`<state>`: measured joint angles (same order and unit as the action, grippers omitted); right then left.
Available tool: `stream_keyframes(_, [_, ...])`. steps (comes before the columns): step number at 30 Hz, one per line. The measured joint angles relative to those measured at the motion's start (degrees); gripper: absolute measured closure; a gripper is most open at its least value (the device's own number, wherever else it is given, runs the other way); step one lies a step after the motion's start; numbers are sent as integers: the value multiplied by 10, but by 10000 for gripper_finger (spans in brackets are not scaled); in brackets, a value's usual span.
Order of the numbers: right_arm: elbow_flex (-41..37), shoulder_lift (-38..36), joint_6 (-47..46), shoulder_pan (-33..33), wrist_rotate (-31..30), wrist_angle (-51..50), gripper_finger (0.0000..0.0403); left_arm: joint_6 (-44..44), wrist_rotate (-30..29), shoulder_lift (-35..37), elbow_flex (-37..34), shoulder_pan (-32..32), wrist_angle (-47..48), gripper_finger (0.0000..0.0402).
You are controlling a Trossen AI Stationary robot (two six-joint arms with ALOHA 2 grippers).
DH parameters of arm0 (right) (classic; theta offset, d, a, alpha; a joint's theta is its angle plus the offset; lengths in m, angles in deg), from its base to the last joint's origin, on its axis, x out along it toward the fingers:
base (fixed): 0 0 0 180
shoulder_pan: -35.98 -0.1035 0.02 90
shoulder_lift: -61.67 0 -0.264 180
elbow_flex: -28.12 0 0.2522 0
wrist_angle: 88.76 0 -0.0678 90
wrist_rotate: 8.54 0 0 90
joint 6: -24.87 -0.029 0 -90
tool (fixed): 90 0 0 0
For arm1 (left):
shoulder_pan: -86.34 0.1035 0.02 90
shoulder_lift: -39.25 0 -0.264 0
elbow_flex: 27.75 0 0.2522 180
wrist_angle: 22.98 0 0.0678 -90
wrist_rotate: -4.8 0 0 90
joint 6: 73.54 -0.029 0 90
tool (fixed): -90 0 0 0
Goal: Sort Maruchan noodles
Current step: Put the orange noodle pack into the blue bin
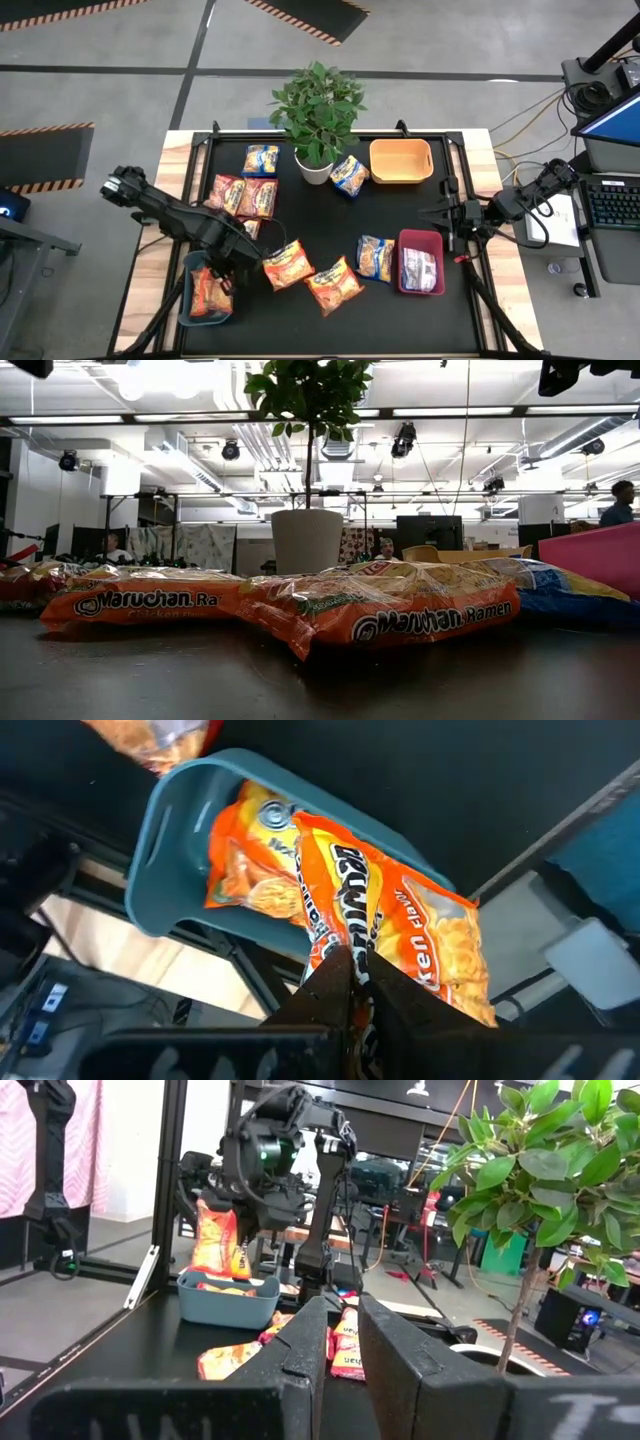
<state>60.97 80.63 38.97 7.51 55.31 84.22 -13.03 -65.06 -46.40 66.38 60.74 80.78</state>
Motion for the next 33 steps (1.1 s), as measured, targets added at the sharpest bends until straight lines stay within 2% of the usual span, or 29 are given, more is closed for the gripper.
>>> stream_keyframes(11, [0, 0, 0, 0, 0, 0, 351, -20, 17, 2, -108, 2, 0, 401])
stream_keyframes(21, [0, -1, 4, 0, 0, 0, 351, -24, 16, 2, -138, 2, -6, 401])
stream_keyframes(27, [0, -1, 4, 0, 0, 0, 351, -14, 13, 1, -148, 3, -41, 401])
stream_keyframes(33, [0, -1, 4, 0, 0, 0, 351, -7, -14, -15, -148, 4, -43, 401])
